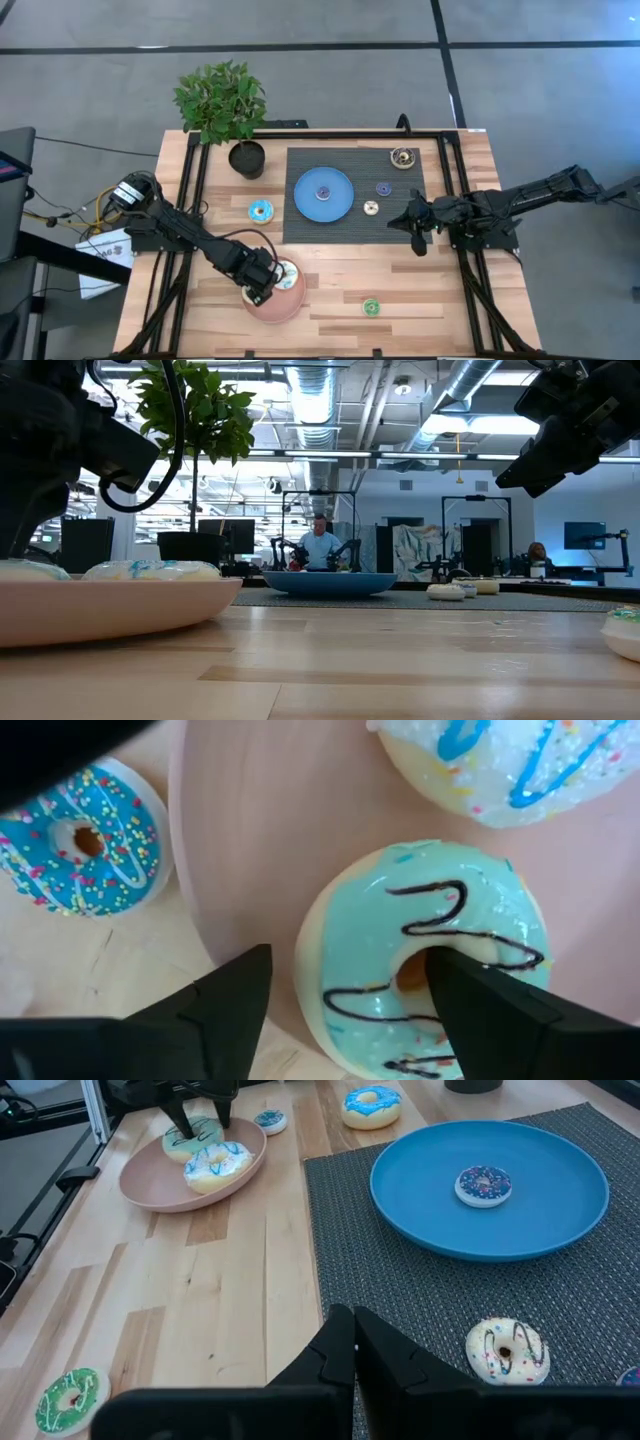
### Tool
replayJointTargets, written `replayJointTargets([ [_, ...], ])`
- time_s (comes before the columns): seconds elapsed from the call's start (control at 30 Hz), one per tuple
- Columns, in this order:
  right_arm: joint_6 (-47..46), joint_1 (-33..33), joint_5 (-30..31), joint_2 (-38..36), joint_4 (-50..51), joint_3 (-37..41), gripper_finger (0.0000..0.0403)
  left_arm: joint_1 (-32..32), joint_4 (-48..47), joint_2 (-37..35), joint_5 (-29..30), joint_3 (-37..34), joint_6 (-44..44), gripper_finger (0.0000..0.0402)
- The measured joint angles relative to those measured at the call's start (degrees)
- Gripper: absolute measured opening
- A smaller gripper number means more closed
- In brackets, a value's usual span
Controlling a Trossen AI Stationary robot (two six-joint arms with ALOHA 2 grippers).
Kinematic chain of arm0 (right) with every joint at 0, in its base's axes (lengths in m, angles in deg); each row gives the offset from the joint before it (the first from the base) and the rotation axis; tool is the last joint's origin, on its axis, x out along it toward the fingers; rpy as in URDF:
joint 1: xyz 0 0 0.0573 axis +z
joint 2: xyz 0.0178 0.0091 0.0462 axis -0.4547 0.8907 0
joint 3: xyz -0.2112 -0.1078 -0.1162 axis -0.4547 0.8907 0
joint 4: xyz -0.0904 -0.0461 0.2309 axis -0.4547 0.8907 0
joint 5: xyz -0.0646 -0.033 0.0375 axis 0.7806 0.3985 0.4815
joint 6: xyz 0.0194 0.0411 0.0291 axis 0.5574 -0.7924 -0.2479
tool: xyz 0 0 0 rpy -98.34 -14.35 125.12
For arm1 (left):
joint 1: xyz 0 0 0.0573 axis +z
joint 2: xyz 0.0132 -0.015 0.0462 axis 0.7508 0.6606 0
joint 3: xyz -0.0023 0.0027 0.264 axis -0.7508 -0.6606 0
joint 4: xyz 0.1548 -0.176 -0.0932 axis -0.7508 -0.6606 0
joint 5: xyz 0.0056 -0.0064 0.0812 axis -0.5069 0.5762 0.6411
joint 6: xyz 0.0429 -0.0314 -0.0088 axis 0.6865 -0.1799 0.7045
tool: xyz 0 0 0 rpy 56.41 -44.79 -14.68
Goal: Pick & Place donuts
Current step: Put the large light blue donut on the light orange plate, then put the small white donut on the blue plate
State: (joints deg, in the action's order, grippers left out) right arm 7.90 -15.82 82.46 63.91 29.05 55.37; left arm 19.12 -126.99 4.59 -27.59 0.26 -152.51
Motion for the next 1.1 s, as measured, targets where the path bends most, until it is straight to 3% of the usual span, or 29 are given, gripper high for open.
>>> replayJointTargets([
  [0.3,0.0,0.0,0.0,0.0,0.0,0.0,0.0000,0.7,-0.1,0.0,-0.1,0.0,2.3,0.0267],
  [0.53,0.0,0.0,0.0,0.0,0.0,0.0,0.0000,3.6,-0.3,0.0,-6.5,0.0,4.1,0.0267],
  [0.73,0.0,0.0,0.0,0.0,-0.4,0.0,0.0000,4.9,-0.3,-0.4,-8.0,0.0,5.2,0.0267],
  [0.9,0.0,0.0,0.0,0.0,-1.6,0.0,0.0000,4.9,-2.0,-3.6,-3.7,1.1,5.5,0.0267],
  [1.1,0.0,-0.1,0.0,0.0,-3.0,0.0,0.0000,4.9,-11.0,-9.2,2.3,3.3,5.1,0.0267],
])
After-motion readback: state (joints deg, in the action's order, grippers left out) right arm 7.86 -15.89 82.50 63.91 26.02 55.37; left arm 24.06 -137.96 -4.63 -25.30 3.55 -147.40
